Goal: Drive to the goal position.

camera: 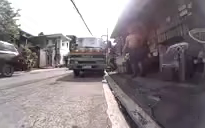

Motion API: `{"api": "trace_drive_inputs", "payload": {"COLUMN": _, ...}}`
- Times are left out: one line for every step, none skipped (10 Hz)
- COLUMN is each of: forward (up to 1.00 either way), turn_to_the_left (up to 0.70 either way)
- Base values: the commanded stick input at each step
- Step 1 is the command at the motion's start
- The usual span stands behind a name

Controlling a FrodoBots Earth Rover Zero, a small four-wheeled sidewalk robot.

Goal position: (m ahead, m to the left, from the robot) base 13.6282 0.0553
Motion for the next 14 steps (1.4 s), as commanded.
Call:
{"api": "trace_drive_inputs", "payload": {"forward": 0.70, "turn_to_the_left": 0.27}}
{"api": "trace_drive_inputs", "payload": {"forward": 0.70, "turn_to_the_left": 0.19}}
{"api": "trace_drive_inputs", "payload": {"forward": 0.70, "turn_to_the_left": 0.00}}
{"api": "trace_drive_inputs", "payload": {"forward": 0.70, "turn_to_the_left": 0.00}}
{"api": "trace_drive_inputs", "payload": {"forward": 0.70, "turn_to_the_left": 0.12}}
{"api": "trace_drive_inputs", "payload": {"forward": 0.70, "turn_to_the_left": 0.27}}
{"api": "trace_drive_inputs", "payload": {"forward": 0.70, "turn_to_the_left": 0.27}}
{"api": "trace_drive_inputs", "payload": {"forward": 0.70, "turn_to_the_left": 0.15}}
{"api": "trace_drive_inputs", "payload": {"forward": 0.70, "turn_to_the_left": 0.00}}
{"api": "trace_drive_inputs", "payload": {"forward": 0.70, "turn_to_the_left": 0.00}}
{"api": "trace_drive_inputs", "payload": {"forward": 0.70, "turn_to_the_left": 0.00}}
{"api": "trace_drive_inputs", "payload": {"forward": 0.70, "turn_to_the_left": 0.00}}
{"api": "trace_drive_inputs", "payload": {"forward": 0.70, "turn_to_the_left": 0.00}}
{"api": "trace_drive_inputs", "payload": {"forward": 0.70, "turn_to_the_left": 0.00}}
